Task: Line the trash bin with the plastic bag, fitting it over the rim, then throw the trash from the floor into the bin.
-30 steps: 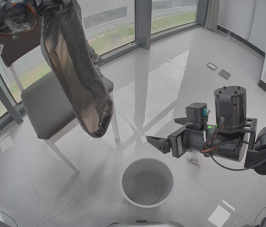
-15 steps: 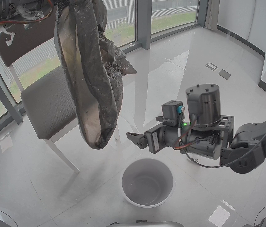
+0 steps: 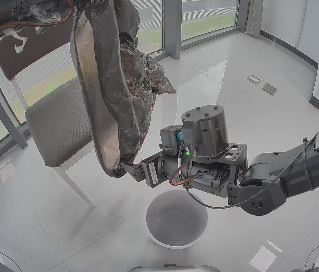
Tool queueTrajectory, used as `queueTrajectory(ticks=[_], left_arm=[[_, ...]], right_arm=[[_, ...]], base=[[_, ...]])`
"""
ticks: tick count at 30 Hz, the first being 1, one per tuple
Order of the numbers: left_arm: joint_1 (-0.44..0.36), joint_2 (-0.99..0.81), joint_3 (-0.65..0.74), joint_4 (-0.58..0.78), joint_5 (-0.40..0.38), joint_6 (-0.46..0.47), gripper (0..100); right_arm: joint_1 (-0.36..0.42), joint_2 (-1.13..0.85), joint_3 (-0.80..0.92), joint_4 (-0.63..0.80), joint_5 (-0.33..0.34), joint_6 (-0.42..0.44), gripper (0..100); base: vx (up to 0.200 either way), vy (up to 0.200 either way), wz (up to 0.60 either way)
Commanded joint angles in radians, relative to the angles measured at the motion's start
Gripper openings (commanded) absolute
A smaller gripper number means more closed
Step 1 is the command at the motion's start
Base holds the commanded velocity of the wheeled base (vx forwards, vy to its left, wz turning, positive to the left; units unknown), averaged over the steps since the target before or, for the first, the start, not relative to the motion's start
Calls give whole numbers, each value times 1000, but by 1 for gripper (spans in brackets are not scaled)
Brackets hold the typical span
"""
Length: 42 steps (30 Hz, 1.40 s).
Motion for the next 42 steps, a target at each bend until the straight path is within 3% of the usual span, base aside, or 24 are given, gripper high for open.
queueTrajectory(ticks=[1,9,24,25,34,39,42], left_arm=[[-6,29,-44,3,1,0,0],[-22,33,-130,62,1,-1,0],[-26,26,-153,83,1,-1,0],[-26,26,-153,83,1,-1,0],[-24,26,-157,83,1,-3,0],[-21,23,-148,85,1,-9,0],[-12,1,-74,103,15,-9,0]], right_arm=[[3,16,-14,0,0,0,100],[-12,82,-117,4,0,0,100],[-30,195,-301,16,-4,0,100],[-30,197,-301,18,-6,0,0],[-32,189,-272,18,-21,2,0],[-38,137,-199,18,-21,2,0],[-38,31,-64,20,-21,-1,0]], base=[[0,0,0],[0,0,0],[0,0,0],[0,0,0],[0,0,0],[0,0,0],[0,0,0]])
